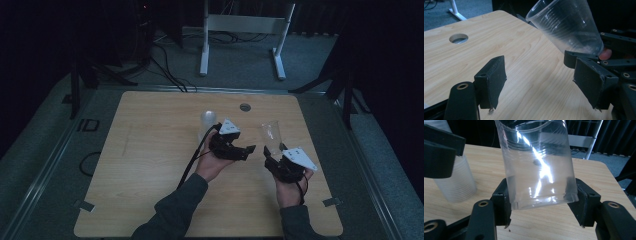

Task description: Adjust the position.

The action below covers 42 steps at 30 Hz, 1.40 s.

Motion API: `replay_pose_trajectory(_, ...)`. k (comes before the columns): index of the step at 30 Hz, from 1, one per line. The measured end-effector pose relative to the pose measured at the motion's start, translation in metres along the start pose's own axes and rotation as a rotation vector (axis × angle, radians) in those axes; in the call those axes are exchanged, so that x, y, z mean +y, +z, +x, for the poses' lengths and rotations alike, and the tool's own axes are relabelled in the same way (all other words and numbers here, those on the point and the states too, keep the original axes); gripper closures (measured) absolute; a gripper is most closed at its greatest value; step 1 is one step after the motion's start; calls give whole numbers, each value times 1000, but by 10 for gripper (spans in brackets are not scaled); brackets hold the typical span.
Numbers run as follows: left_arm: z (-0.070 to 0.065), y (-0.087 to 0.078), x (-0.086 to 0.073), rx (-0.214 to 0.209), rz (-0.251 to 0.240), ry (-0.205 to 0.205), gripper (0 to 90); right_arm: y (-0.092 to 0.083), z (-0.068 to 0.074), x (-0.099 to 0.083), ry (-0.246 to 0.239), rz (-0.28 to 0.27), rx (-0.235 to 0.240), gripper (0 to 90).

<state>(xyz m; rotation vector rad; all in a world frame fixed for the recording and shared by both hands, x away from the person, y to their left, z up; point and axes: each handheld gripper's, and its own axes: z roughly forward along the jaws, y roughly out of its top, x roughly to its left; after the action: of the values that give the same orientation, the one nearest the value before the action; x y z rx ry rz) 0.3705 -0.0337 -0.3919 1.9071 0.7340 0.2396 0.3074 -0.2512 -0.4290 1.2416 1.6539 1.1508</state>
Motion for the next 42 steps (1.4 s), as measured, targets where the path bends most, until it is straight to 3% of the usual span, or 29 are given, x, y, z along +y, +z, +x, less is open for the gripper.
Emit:
replay_pose_trajectory(9,0,4,8,-20,-15,-35,255,-1,2,2,0,-5,4,414)
replay_pose_trajectory(17,2,12,14,-87,-38,-110,254,-2,4,2,-3,-21,5,414)
replay_pose_trajectory(23,-1,16,17,-117,-44,-117,236,-4,6,2,0,-28,6,414)
replay_pose_trajectory(42,-7,32,22,-182,-79,-203,200,-5,8,1,3,-45,3,414)
